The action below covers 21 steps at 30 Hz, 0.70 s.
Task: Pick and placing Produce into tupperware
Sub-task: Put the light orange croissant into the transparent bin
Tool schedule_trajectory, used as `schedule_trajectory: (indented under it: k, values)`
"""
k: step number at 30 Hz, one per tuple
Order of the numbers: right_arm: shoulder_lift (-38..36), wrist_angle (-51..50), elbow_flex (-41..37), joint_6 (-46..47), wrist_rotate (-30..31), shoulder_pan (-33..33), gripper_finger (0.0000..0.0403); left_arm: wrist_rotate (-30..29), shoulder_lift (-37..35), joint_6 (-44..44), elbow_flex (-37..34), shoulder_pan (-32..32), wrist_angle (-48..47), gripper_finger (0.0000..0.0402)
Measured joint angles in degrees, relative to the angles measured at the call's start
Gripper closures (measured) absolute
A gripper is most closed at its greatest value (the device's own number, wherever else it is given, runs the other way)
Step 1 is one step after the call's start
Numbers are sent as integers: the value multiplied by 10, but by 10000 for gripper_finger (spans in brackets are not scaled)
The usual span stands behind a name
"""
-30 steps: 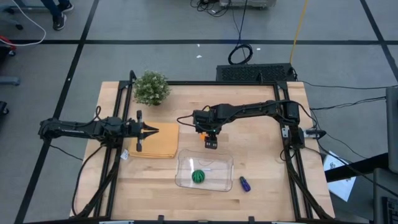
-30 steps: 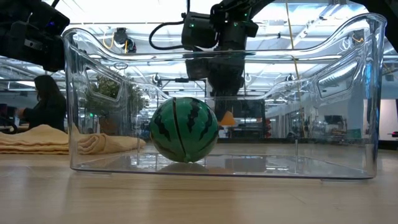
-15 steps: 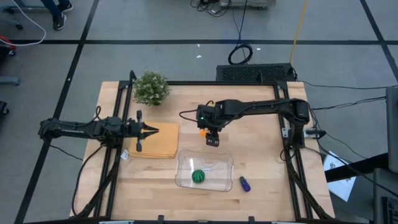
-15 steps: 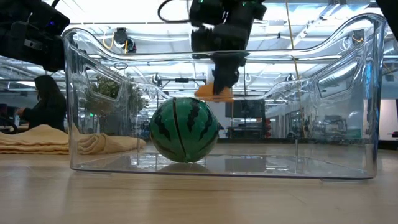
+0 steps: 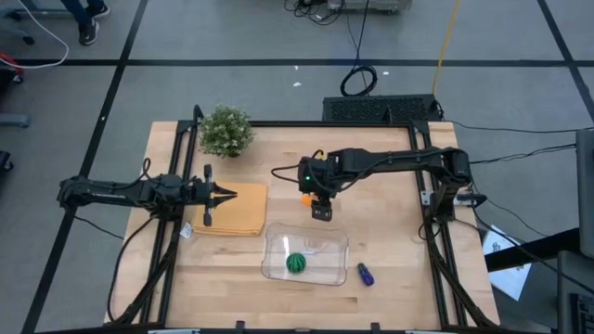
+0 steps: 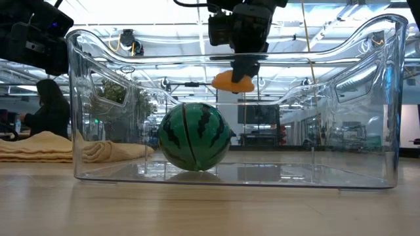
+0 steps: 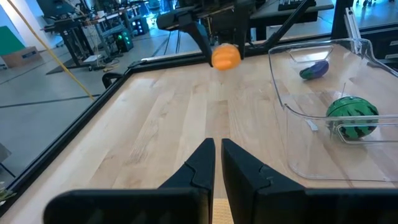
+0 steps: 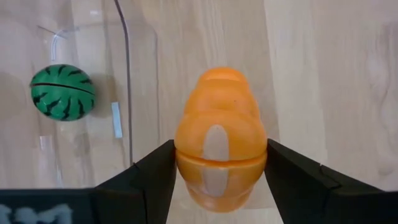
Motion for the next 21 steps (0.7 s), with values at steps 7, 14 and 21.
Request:
schedule_trajectory:
  k: [7,14,21]
  values:
    - [0,-2,0,7,0,3,188,0,0,0,0,0,0,369]
    - [1,-36,13,13,1,15,188,0,0,0,0,0,0,369]
    - [0,-73,59,15,12,33,188,0,0,0,0,0,0,369]
